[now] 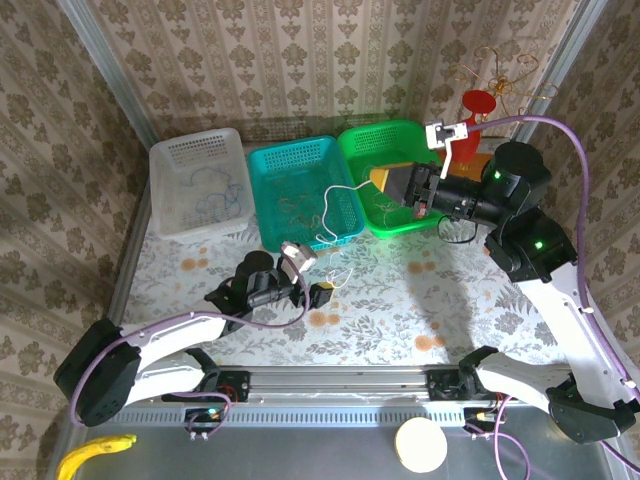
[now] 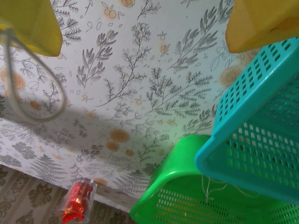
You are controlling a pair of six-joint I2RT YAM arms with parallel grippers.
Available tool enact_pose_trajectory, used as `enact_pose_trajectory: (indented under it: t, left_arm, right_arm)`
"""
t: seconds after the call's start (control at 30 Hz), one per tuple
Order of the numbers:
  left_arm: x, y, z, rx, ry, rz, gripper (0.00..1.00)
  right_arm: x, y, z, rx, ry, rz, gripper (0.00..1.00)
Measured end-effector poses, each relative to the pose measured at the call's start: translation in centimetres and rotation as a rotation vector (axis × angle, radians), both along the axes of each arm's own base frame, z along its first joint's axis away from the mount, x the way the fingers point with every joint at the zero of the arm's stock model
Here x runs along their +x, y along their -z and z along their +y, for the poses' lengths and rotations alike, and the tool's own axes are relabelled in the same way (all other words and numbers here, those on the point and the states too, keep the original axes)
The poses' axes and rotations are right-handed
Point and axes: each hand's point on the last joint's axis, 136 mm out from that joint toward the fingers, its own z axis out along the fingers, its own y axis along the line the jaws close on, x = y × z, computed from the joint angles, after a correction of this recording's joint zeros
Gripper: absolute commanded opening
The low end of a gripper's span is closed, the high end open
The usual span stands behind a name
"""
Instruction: Untangle the cables
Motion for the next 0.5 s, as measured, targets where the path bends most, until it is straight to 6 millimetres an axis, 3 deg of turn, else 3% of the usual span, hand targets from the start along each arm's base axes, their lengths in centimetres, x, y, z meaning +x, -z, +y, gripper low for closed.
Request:
enact_pose_trajectory:
  t: [0.5]
  left_arm:
    - [-0.2, -1.6, -0.9, -0.012, 0.052, -0.048, 0.86]
  right_arm:
    - [-0.1, -0.1, 0.0, 0.011, -0.006, 0.018, 0.00]
